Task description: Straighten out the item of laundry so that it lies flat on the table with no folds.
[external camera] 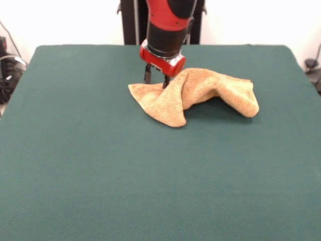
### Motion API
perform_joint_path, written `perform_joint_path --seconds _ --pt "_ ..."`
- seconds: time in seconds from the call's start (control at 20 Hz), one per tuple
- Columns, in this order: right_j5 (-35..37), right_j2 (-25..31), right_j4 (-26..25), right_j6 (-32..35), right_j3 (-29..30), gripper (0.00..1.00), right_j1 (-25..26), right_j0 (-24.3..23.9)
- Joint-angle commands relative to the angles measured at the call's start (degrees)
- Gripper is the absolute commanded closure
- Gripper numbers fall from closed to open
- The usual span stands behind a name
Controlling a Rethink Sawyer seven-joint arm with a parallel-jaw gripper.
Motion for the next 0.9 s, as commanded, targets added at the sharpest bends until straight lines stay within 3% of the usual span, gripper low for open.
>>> perform_joint_path --seconds 0.05,0.9 --pt "-10.53 9.15 -1.09 5.60 -5.35 0.00 16.42 -5.62" --pt "-7.15 8.67 -1.34 6.57 -4.76 0.00 15.06 -4.79"
